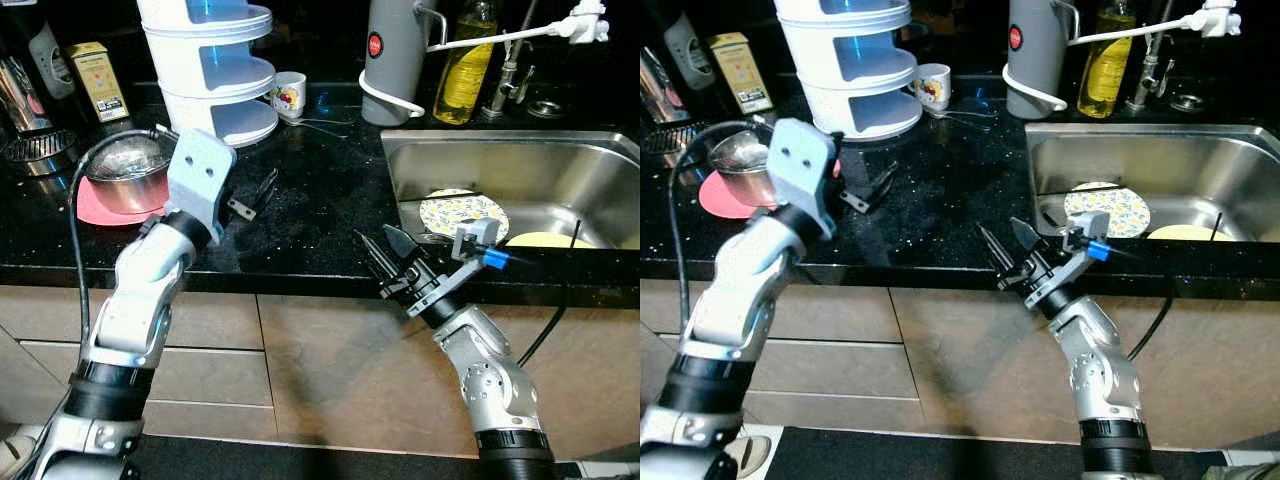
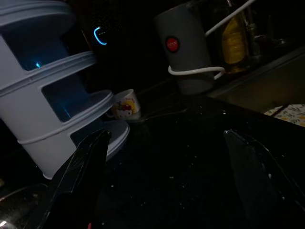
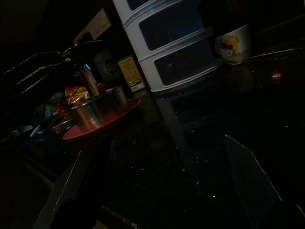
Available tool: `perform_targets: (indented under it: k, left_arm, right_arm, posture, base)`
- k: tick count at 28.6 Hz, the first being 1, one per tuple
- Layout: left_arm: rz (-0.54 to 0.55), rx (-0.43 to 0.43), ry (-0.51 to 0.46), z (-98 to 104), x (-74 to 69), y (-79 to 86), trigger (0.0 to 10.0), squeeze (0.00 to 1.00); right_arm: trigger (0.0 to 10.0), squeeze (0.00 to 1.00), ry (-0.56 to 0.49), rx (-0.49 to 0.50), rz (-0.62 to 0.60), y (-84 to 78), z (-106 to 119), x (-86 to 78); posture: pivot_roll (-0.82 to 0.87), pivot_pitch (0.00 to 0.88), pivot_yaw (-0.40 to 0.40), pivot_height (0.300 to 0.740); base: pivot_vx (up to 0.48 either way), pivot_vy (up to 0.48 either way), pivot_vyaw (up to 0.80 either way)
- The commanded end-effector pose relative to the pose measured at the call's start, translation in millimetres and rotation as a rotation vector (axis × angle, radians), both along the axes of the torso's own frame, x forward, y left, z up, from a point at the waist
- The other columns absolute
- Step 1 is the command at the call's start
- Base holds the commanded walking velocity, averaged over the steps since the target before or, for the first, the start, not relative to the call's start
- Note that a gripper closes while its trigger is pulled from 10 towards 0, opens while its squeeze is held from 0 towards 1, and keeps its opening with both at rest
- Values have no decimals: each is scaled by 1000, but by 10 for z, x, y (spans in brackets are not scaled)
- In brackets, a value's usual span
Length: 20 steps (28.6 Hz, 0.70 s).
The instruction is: Kitchen organization
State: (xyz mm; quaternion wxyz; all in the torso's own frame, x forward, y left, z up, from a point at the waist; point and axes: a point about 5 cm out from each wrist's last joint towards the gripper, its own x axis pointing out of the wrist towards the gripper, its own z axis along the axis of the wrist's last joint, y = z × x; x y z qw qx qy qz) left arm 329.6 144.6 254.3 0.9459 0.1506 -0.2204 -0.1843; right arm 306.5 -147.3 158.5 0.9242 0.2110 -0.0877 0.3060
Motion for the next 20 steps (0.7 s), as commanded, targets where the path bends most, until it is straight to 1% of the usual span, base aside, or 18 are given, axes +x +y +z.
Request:
perform_targets:
  k: [1,4,6,10,13,14,16,18,20]
  left_arm:
    - [32,5,-4,-20,36,34,10000,0]
    - [54,12,-5,-40,61,55,10000,0]
    - [87,31,-5,-59,99,105,10000,0]
    - [103,38,-19,-35,158,146,10000,0]
    - [97,43,-29,-17,173,118,10000,0]
    - [84,34,-30,-13,173,78,10000,0]
    - [45,20,-28,-42,169,-61,10000,0]
    - [40,14,-27,-50,174,-86,10000,0]
    - [28,-14,-22,-67,177,-132,10000,0]
  right_arm:
    - [10000,0,-35,5,-16,-25,64,-17]
    - [10000,0,-34,10,-12,-23,71,-17]
    - [10000,0,-33,4,-15,-16,72,-11]
    - [10000,0,-28,0,-43,-18,92,26]
    - [10000,0,-33,0,-49,-19,108,35]
    - [10000,0,-38,-2,-67,-29,118,42]
    - [10000,0,-56,13,-94,-53,152,51]
    - [10000,0,-57,15,-95,-56,157,55]
    - [10000,0,-61,12,-91,-51,168,53]
  posture:
    - [43,0,-20,740]
    - [40,0,-20,740]
    - [39,0,-20,740]
    - [39,0,-15,740]
    - [39,0,-14,740]
    - [41,0,-13,740]
    - [39,0,-13,740]
    - [38,0,-14,740]
    - [34,0,-18,740]
  base:
    - [0,0,788]
    - [0,0,788]
    - [0,0,788]
    - [0,0,0]
    - [0,0,0]
    - [0,0,0]
    - [0,0,634]
    - [0,0,800]
    - [0,0,800]
